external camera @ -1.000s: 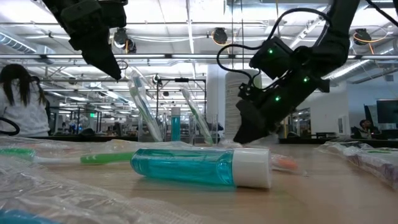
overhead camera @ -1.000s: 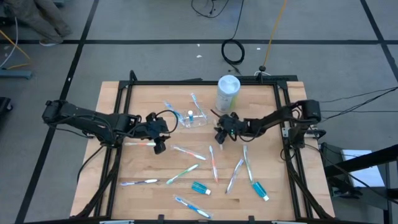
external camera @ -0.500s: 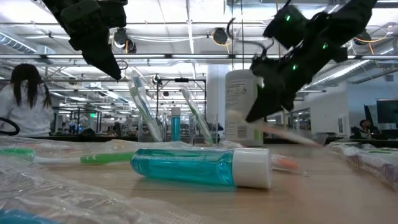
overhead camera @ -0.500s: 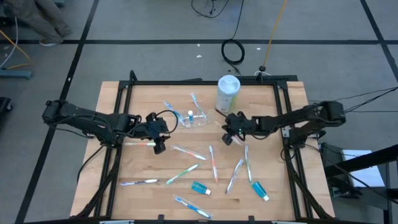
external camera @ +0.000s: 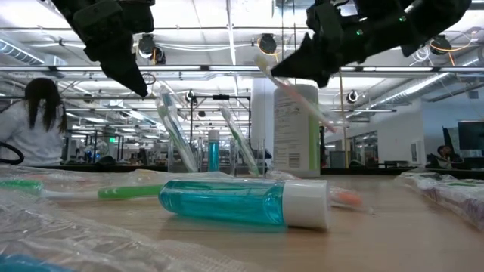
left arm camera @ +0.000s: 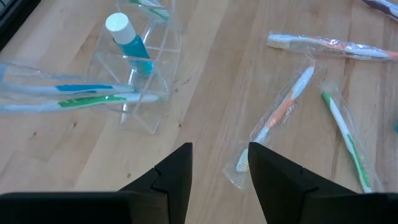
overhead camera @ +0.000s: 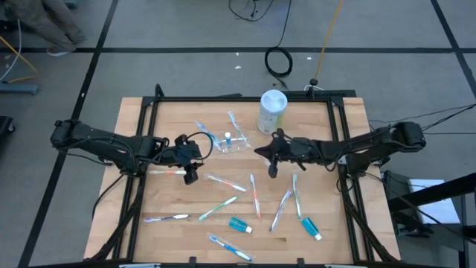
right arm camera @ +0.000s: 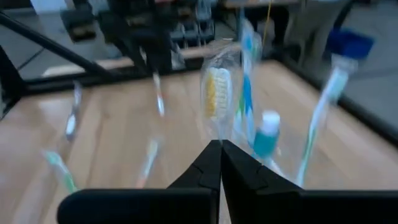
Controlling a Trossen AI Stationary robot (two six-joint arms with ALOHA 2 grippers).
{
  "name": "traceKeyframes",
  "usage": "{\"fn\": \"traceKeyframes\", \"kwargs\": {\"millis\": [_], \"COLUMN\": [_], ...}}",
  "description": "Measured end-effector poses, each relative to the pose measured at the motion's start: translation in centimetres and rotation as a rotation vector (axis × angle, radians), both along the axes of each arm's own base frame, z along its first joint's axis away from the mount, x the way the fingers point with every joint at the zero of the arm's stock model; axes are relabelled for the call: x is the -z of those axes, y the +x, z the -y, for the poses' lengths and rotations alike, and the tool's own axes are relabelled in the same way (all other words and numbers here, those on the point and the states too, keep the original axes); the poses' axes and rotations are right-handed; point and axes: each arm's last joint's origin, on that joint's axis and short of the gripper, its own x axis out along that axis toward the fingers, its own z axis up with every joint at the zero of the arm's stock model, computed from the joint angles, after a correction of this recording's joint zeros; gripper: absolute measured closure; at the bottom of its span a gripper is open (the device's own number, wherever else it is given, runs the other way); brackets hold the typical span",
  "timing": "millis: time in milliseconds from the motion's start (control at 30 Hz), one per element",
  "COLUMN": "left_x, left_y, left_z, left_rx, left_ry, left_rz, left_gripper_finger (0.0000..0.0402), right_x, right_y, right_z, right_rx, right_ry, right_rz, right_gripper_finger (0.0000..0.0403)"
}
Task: Pick & Place toothbrushing station
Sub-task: Put the orange toothbrush into the transparent organizer
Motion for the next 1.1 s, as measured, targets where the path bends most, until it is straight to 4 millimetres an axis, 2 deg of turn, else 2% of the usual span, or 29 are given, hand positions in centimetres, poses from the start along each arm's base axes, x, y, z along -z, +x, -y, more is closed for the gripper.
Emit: {"fn": "traceKeyframes", "kwargs": {"millis": [167,333,567,867,1100], "left_x": [-0.1,-0.3,-0.3,-0.3,-0.3], "left_y": [0.1,0.4,0.4,0.4,0.4], "left_z": [0.0,0.1,0.1,0.1,0.1], "left_rx": [0.005,0.018,0.03,0.03,0.044], "left_ry": [0.002,0.009,0.019,0.019,0.031], "left_rz": [0.015,0.045,0.045,0.044,0.04], "left_gripper_finger": [0.024,0.024,0.024,0.024,0.024], "right_x": [-0.9,0.1,1.3,2.6,3.8], "right_y": [1.1,2.5,3.5,6.6,7.2], "right_z": [0.4,1.3,4.1,7.1,8.2], "right_rx": [0.001,-0.047,0.067,0.114,0.125], "right_ry": [-0.094,-0.226,-0.414,-0.406,-0.376], "right_rz": [0.169,0.288,0.432,0.402,0.283], "right_gripper_finger": [0.0402,0.0403,0.0403,0.0403,0.0403]}}
